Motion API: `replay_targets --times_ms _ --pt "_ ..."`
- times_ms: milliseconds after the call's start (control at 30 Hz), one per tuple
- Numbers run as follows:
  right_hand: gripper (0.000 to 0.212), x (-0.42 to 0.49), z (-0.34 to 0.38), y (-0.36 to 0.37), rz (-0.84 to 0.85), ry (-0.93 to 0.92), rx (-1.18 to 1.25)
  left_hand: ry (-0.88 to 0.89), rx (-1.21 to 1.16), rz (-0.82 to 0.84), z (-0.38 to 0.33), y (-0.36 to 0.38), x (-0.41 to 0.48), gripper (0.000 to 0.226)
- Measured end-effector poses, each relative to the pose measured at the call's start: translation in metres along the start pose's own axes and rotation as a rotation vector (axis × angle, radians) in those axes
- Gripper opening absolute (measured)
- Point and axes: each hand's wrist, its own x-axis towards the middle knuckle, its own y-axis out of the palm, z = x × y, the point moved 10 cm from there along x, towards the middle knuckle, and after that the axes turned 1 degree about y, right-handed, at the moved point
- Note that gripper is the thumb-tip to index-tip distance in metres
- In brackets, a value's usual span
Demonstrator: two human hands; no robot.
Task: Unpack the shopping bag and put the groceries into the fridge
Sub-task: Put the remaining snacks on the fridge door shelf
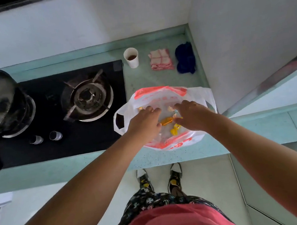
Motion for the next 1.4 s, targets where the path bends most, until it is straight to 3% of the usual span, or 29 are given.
replay_targets --times_ms 267,533,767,933,1067,1200,1400 --pt "0.049 -0.038 -0.017 -0.007 -0.117 0.018 0.116 0.079 0.151 0.023 -0.030 0.062 0.062 0.042" --pt "0.047 -0.052 -0.036 -0.014 -0.164 0.063 0.124 0.021 0.220 -0.005 -0.027 0.086 0.092 0.036" --pt "0.045 -0.053 -0.033 -0.026 -0.216 0.048 0.156 -0.008 -0.041 -0.056 -0.011 0.073 0.082 0.044" --pt "0.045 -0.048 -0.023 -0.036 -0.242 0.019 0.179 -0.071 -0.300 -0.085 -0.005 0.061 0.068 0.034" --pt "0.045 -0.049 -0.028 -0.041 -0.272 0.027 0.187 -0.112 -0.399 -0.037 -0.020 0.071 0.072 0.042" --pt "0.046 -0.056 -0.044 -0.039 -0.291 0.072 0.196 -0.034 -0.252 0.034 -0.045 0.096 0.080 0.057" --pt "0.043 -0.066 -0.057 -0.037 -0.321 0.112 0.186 -0.047 -0.054 -0.017 -0.054 0.102 0.087 0.038"
